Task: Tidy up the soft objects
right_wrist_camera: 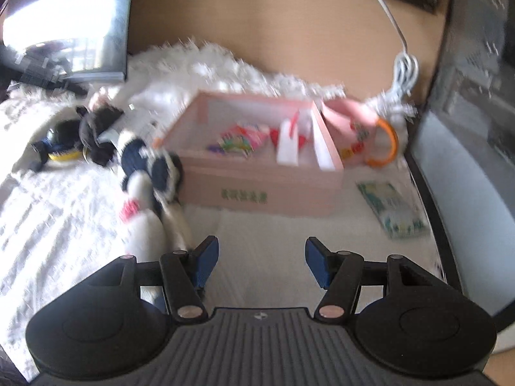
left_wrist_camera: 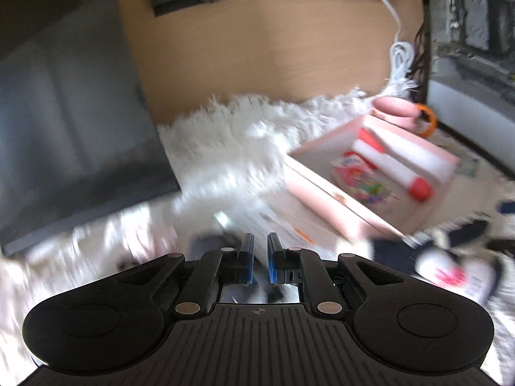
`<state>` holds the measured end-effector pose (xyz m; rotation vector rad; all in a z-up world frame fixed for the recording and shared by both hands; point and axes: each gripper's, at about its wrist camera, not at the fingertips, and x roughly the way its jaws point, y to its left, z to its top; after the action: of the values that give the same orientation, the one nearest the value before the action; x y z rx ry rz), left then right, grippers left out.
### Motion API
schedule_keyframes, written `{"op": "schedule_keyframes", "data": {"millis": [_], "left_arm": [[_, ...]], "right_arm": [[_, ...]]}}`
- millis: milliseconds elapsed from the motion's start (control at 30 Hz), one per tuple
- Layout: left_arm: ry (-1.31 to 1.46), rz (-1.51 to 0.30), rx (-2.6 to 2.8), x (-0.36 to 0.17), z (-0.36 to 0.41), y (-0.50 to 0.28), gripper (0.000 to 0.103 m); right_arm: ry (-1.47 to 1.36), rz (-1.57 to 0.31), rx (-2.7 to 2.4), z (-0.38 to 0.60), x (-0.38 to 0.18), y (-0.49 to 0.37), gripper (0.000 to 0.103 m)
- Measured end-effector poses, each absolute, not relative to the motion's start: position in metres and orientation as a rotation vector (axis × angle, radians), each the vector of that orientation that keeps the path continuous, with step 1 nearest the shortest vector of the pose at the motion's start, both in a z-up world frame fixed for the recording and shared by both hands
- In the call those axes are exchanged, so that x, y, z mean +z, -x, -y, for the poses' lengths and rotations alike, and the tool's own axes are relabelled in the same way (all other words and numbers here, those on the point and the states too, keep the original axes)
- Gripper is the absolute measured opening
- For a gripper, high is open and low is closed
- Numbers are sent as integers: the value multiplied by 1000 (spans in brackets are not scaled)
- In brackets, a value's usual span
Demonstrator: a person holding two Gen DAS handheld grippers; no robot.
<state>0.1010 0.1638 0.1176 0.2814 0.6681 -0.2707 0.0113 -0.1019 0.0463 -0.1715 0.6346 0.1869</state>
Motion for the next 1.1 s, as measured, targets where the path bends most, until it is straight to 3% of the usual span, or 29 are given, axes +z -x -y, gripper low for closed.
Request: {"op": "schedule_keyframes", "data": {"millis": [167,267,400,467,700,800,867,900,1100], "left_arm": [[-101,-776,-272,85,-174,-57,13],[1,-818,-215,65,-183,-38,14],[137,-799,-161,55,-202,-18,17],[192,-778,-137,54,-212,-8,17],[337,-730,-67,48,-248,22,17],[368,-732,-43,42,-261,32,17],[383,-740,-35,38,-268,37,17],[389,-745,-33,36,-270,37,17],[409,-756,-65,24,-272,26,17]], "right_arm": [[166,-585,336,74,93,-40,60],[150,-666,457,38,123,-87,59],[75,-797,587,-20,142,-169,46],[104,-835,582,-54,138,-211,41],[223,-1013,522,-140,68,-323,41],[311,-1074,473,-150,35,-338,39],[334,-1069,471,-149,30,-339,26],[343,-1069,469,-147,32,-338,12],[304,-981,560,-125,95,-289,12]]}}
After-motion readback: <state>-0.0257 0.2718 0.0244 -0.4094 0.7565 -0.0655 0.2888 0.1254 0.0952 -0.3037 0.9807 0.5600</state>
